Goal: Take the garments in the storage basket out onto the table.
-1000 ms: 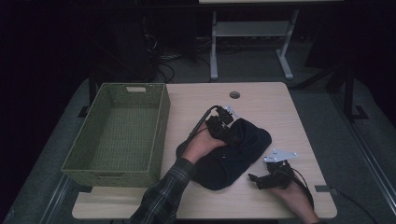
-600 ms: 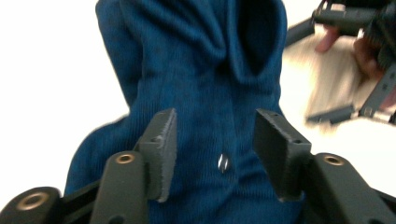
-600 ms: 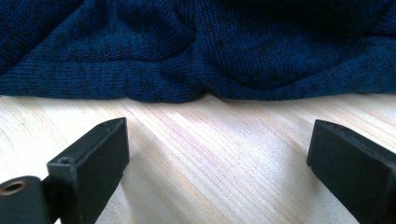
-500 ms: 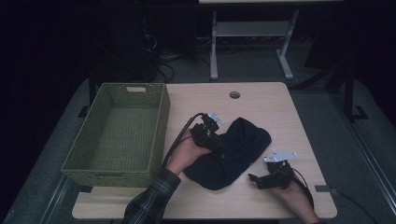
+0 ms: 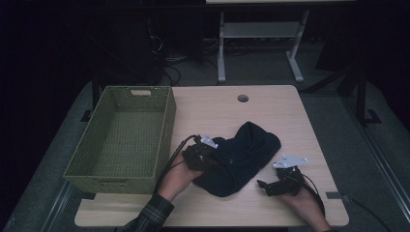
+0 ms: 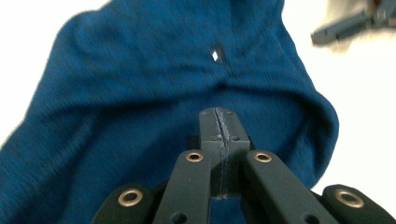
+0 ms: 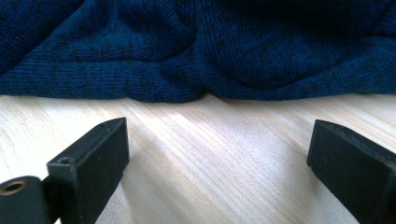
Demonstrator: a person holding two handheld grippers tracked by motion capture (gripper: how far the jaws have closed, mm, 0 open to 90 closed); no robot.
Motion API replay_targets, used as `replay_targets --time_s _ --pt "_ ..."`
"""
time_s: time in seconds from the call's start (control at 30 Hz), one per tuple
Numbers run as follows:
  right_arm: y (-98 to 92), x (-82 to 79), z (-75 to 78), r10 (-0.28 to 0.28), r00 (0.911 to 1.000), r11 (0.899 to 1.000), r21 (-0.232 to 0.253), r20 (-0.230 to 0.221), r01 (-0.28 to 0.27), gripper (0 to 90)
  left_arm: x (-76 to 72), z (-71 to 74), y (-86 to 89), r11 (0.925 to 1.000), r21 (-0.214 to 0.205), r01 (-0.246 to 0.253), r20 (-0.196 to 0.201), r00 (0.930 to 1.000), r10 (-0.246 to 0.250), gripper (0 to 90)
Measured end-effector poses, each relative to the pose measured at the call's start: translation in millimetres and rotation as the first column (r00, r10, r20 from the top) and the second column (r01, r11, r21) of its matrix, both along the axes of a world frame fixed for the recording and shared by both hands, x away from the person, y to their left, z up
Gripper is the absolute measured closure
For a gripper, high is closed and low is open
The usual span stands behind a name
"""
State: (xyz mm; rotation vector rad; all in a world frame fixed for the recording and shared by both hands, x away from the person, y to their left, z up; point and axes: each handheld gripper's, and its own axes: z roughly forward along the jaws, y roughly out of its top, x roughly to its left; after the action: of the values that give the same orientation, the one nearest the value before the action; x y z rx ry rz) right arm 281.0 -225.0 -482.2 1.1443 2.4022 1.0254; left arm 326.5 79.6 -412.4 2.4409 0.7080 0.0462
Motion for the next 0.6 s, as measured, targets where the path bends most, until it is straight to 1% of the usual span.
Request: replay_targets --time_s 0.03,0.07,0.1,0.13,0.17,0.2,0.27,0.37,0.4,0.47,0.53,0.6 --pt "0.0 0.1 -0.1 0.0 1.0 1.0 0.0 0.001 0.0 5.2 -2.4 -1.2 1.3 0.9998 0.016 0.01 0.002 0.9999 -0.011 89.9" --pt "0.0 0.0 -0.1 0.0 1.0 1.0 0.0 0.0 0.0 5.3 -6.6 -4.3 2.6 0.9997 0.024 0.01 0.007 0.9999 -0.01 89.9" --pt "0.0 0.0 0.0 0.0 1.0 1.0 0.0 0.0 0.0 5.3 -9.2 -6.6 3.0 0.9996 0.025 0.009 0.007 0.9999 -0.009 89.9" --pt "0.0 0.1 -0.1 0.0 1.0 1.0 0.0 0.0 0.0 5.3 -12.5 -10.0 4.3 0.9992 0.036 0.016 0.006 0.9999 -0.016 89.9" --pt "-0.1 0.1 -0.1 0.001 1.0 1.0 -0.001 0.001 -0.001 5.3 -16.3 -15.4 5.1 0.9993 0.035 0.009 -0.003 1.0 -0.009 89.9" --pt "-0.1 0.0 0.0 0.0 1.0 1.0 0.0 0.0 0.0 5.3 -17.2 -17.5 6.0 0.9989 0.043 0.02 -0.007 0.9998 -0.019 89.9" --pt "-0.1 0.1 0.0 0.001 1.0 1.0 -0.001 0.0 -0.001 5.3 -19.7 -22.8 7.2 0.9989 0.043 0.018 -0.019 0.9997 -0.018 89.9" --pt "-0.1 0.1 0.0 0.001 1.0 1.0 -0.001 0.001 -0.001 5.3 -21.5 -29.1 8.8 0.9986 0.05 0.017 -0.024 0.9996 -0.016 89.9" --pt "-0.1 0.1 0.0 0.0 1.0 1.0 -0.001 0.0 0.0 5.3 -21.8 -30.7 9.0 0.9983 0.056 0.017 -0.02 0.9997 -0.016 89.9" --pt "0.0 0.0 0.1 0.0 1.0 1.0 -0.001 0.0 0.0 5.3 -22.7 -34.8 8.6 0.9973 0.07 0.023 -0.027 0.9994 -0.021 89.9" --pt "0.2 -0.2 0.0 -0.003 1.0 1.0 -0.001 0.001 0.003 5.3 -24.0 -35.9 9.0 0.9974 0.067 0.026 -0.02 0.9995 -0.024 89.9" --pt "0.4 -0.5 0.0 -0.004 1.0 1.0 -0.003 0.003 0.004 5.3 -23.4 -36.3 10.3 0.9979 0.057 0.03 -0.025 0.9993 -0.028 89.9"
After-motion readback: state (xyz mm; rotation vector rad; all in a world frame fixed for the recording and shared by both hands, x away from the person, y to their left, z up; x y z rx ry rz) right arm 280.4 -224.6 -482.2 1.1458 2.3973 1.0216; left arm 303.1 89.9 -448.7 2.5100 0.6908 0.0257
